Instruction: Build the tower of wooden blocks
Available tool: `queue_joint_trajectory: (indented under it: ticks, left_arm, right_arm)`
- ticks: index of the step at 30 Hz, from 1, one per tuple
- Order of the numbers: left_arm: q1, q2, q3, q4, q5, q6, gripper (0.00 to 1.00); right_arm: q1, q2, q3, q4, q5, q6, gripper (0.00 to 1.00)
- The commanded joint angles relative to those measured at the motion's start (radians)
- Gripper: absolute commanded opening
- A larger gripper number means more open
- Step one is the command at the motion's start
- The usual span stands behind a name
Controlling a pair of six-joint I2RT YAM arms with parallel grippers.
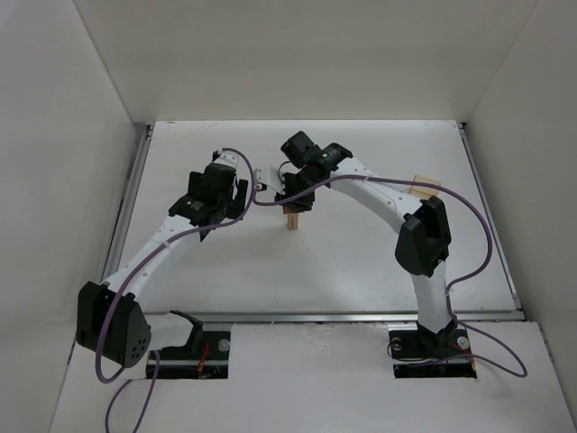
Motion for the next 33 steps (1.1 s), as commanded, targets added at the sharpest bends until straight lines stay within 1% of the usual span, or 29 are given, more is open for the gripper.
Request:
queue_joint_trajectory:
  ticks: [1, 28, 30, 33]
  left_arm:
    - [-0.008, -0.031, -0.003, 0.021, 0.014, 0.024, 0.87]
    - [-0.008, -0.031, -0.013, 0.030, 0.023, 0.024, 0.87]
    - [-0.008, -0.031, -0.013, 0.030, 0.023, 0.024, 0.87]
    - [-0.008, -0.031, -0.013, 0.030, 0.023, 0.024, 0.87]
  right_arm:
    - [0.009, -0.006, 0.045, 0.030, 0.018, 0.035, 0.02]
    - [0.009, 0.003, 0.054, 0.030, 0.000, 0.035, 0.02]
    - [0.009, 0.003, 0.054, 0.030, 0.000, 0.035, 0.05]
    - [0.009, 0.003, 0.054, 0.030, 0.000, 0.035, 0.06]
